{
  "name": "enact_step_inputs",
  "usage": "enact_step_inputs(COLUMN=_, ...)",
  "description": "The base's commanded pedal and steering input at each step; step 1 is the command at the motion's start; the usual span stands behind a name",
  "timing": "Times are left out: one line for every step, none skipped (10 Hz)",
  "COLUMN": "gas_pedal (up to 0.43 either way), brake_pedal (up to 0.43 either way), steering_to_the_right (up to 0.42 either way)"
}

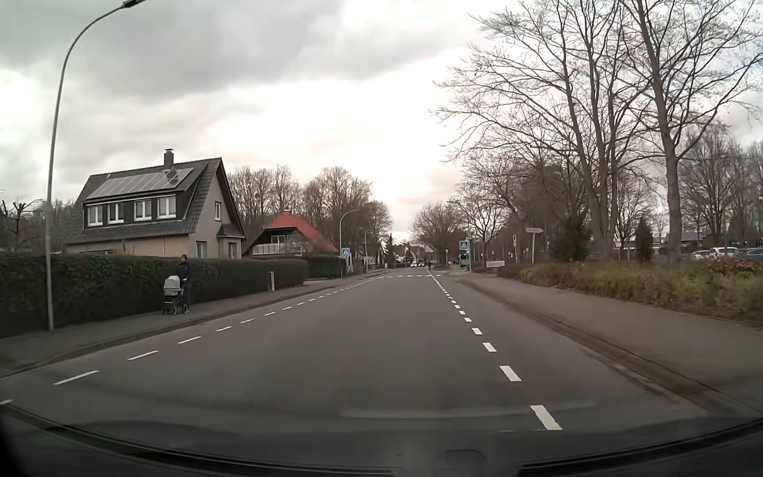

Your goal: Follow the waypoints while adhering to traffic rules and regulations

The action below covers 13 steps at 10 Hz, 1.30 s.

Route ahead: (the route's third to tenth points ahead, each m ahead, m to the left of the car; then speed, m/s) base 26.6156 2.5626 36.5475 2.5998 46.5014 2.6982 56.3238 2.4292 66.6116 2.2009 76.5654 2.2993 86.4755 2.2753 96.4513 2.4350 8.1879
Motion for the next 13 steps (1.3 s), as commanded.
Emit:
enact_step_inputs(gas_pedal=0.118, brake_pedal=0.0, steering_to_the_right=0.002)
enact_step_inputs(gas_pedal=0.118, brake_pedal=0.0, steering_to_the_right=0.002)
enact_step_inputs(gas_pedal=0.118, brake_pedal=0.0, steering_to_the_right=0.002)
enact_step_inputs(gas_pedal=0.118, brake_pedal=0.0, steering_to_the_right=0.002)
enact_step_inputs(gas_pedal=0.118, brake_pedal=0.0, steering_to_the_right=0.002)
enact_step_inputs(gas_pedal=0.118, brake_pedal=0.0, steering_to_the_right=0.002)
enact_step_inputs(gas_pedal=0.118, brake_pedal=0.0, steering_to_the_right=0.002)
enact_step_inputs(gas_pedal=0.118, brake_pedal=0.0, steering_to_the_right=0.002)
enact_step_inputs(gas_pedal=0.118, brake_pedal=0.0, steering_to_the_right=0.002)
enact_step_inputs(gas_pedal=0.118, brake_pedal=0.0, steering_to_the_right=0.003)
enact_step_inputs(gas_pedal=0.118, brake_pedal=0.0, steering_to_the_right=0.003)
enact_step_inputs(gas_pedal=0.118, brake_pedal=0.0, steering_to_the_right=0.003)
enact_step_inputs(gas_pedal=0.118, brake_pedal=0.0, steering_to_the_right=0.003)
